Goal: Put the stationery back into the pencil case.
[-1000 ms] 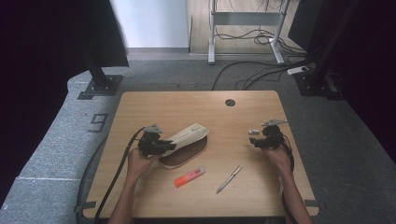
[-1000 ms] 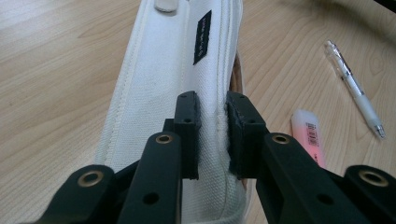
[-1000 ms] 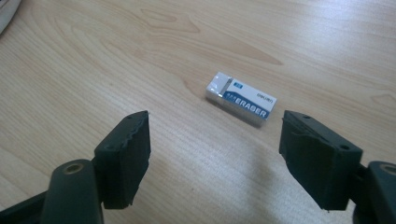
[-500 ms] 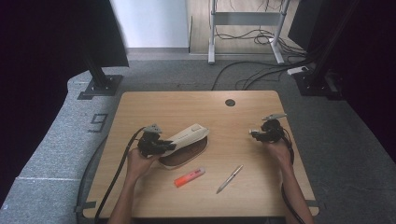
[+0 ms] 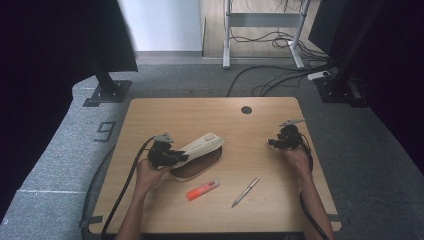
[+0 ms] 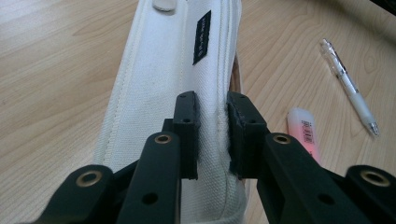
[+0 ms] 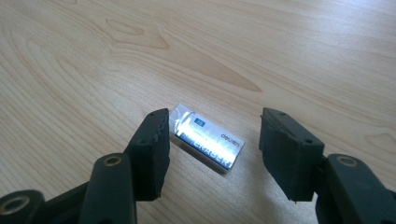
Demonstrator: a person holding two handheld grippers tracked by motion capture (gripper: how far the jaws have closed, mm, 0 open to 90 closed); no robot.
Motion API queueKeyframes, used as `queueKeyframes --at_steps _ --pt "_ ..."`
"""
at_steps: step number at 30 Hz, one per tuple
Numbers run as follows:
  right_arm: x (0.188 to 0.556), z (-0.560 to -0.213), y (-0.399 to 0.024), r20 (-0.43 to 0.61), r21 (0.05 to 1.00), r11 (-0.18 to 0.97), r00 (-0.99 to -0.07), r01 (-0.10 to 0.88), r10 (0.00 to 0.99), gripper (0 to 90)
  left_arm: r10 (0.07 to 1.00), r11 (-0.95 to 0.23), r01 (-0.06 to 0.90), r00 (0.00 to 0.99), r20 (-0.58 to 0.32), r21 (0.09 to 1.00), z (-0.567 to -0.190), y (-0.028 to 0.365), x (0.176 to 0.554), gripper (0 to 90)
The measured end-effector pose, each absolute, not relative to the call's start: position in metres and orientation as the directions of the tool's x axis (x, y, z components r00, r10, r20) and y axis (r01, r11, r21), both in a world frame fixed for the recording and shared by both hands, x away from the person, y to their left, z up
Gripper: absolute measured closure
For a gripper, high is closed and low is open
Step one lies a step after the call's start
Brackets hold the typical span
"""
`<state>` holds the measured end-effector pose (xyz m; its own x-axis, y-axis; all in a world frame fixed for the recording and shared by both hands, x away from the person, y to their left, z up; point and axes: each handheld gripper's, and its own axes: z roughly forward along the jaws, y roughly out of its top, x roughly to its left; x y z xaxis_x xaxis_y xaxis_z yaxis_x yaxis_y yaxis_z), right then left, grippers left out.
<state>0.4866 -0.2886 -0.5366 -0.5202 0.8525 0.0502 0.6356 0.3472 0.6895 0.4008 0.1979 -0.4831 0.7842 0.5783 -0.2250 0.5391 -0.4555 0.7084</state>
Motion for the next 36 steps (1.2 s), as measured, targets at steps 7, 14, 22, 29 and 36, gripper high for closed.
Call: queueKeyframes --at_steps 7,14,22,29,36 --pt "0.49 -0.54 -0.287 0.078 0.683 0.348 -0.538 0.642 0.839 48.7 0.576 -0.456 0.54 0.785 -0.228 0.707 -0.484 0.198 0.401 74.7" --pt "0.487 -0.54 -0.284 0.071 0.679 0.363 -0.548 0.638 0.833 58.9 0.575 -0.454 0.541 0.785 -0.231 0.708 -0.484 0.197 0.401 74.6" --pt "0.483 -0.539 -0.281 0.047 0.669 0.391 -0.561 0.632 0.826 70.9 0.572 -0.454 0.54 0.786 -0.232 0.709 -0.484 0.197 0.401 74.4" --pt "0.481 -0.538 -0.279 0.049 0.664 0.388 -0.554 0.64 0.831 71.9 0.572 -0.453 0.539 0.787 -0.232 0.71 -0.485 0.197 0.402 74.4" --pt "0.476 -0.533 -0.277 0.048 0.678 0.377 -0.55 0.631 0.834 72.0 0.573 -0.453 0.538 0.787 -0.23 0.711 -0.484 0.197 0.401 74.6"
